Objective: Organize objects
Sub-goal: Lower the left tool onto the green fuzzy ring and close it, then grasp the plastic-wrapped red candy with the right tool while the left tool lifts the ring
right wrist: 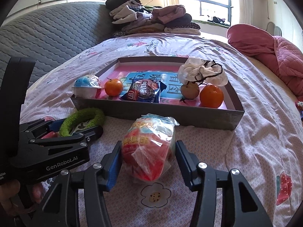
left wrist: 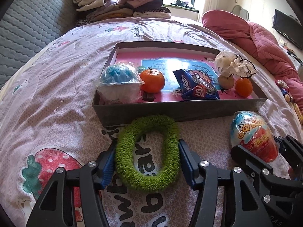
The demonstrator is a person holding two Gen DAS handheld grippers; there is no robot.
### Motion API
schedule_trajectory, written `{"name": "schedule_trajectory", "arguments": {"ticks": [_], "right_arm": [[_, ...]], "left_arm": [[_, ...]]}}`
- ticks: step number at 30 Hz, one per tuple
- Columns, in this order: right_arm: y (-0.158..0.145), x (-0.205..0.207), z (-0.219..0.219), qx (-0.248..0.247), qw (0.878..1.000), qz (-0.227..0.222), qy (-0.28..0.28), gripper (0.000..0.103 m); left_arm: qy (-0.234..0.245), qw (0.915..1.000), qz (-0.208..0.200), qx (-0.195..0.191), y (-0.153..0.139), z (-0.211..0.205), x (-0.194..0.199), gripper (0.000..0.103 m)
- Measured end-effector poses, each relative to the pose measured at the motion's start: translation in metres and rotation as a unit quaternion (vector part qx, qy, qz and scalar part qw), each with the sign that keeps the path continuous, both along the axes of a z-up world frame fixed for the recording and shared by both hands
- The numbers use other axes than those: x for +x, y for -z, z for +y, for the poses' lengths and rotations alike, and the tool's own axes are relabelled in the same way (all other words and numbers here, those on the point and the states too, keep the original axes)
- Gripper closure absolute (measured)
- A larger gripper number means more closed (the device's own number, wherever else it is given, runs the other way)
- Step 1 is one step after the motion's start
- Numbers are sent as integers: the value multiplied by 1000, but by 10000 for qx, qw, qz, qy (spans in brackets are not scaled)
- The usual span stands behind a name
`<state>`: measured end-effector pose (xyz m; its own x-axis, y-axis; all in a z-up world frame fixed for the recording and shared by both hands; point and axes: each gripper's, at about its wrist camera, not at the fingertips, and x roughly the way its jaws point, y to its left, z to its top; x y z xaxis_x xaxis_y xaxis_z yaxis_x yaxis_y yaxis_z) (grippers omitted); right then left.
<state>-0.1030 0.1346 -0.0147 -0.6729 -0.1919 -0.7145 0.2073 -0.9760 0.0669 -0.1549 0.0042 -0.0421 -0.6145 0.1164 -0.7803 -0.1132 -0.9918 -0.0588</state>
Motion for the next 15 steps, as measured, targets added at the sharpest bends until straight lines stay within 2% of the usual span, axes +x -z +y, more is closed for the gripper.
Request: {"name": "schedule_trajectory", "arguments": {"ticks": [6,8,10,15], "right_arm": [[0,1,-1,45,10000,3,-8,49],[0,0,0,43,10000,-8,9,49],[0,0,1,30,10000,-12,20,49],[-1,0,1,15,10000,2,6,49]], "left_arm": [[58,10000,-27,56,-1,2,2,63],[59,10000,-19,59,-1,2,2,73],[72,9999,-25,69,-2,3,2,78],[107,9999,4,69,-4,5,6,82]]}}
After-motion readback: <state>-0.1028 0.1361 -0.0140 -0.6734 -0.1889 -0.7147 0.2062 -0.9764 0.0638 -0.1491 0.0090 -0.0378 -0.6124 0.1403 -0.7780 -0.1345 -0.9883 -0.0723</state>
